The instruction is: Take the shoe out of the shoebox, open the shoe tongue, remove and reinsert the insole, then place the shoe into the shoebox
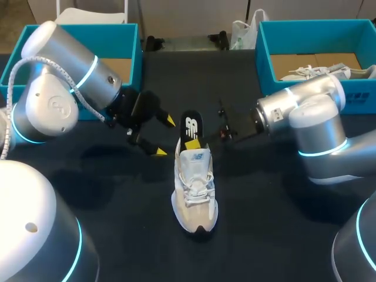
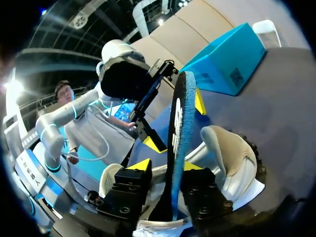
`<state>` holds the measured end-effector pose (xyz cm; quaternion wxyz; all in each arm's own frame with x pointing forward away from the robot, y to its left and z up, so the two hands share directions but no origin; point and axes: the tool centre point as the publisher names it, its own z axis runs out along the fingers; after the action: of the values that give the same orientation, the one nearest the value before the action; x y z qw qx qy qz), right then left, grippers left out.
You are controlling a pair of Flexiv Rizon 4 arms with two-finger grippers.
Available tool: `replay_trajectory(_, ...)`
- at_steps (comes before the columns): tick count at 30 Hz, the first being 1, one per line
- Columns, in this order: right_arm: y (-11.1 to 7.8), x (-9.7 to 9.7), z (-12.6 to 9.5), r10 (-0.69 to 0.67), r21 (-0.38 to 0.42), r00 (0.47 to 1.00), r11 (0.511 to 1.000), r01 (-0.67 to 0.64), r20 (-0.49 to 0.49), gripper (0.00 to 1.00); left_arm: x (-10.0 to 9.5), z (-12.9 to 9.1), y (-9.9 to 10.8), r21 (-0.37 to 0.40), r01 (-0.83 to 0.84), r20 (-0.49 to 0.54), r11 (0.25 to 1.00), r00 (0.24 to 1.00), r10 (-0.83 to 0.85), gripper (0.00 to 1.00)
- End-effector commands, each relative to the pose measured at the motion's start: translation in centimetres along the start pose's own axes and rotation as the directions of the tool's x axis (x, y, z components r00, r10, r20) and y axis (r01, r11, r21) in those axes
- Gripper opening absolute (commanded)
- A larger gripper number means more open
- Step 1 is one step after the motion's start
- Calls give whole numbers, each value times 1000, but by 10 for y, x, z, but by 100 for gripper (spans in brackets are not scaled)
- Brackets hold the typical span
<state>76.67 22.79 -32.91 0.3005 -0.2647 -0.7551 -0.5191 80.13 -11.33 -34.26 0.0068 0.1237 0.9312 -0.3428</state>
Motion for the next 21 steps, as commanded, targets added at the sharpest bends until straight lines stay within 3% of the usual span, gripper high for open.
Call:
replay_trajectory(1, 3, -2, 1, 4, 11, 1000, 1000, -4, -6, 19, 0, 0, 0, -4, 0, -1, 1000, 1000, 0, 100)
replay_trajectory(4, 2, -3, 4, 29, 31, 1000, 999, -29, -10, 0, 0, 0, 0, -4, 0, -1, 1000, 1000, 0, 100)
replay_trajectory(13, -23, -1, 14, 144, 92, 989, 986, -142, -26, 0, 0, 0, 0, -4, 0, -1, 1000, 1000, 0, 100)
replay_trajectory(20, -41, 4, 17, 191, 88, 981, 978, -187, -32, 0, 0, 0, 0, -4, 0, -1, 1000, 1000, 0, 100)
replay_trajectory(21, -41, 4, 17, 190, 82, 981, 979, -187, -30, 4, 0, 0, 0, -4, 0, -1, 1000, 1000, 0, 100)
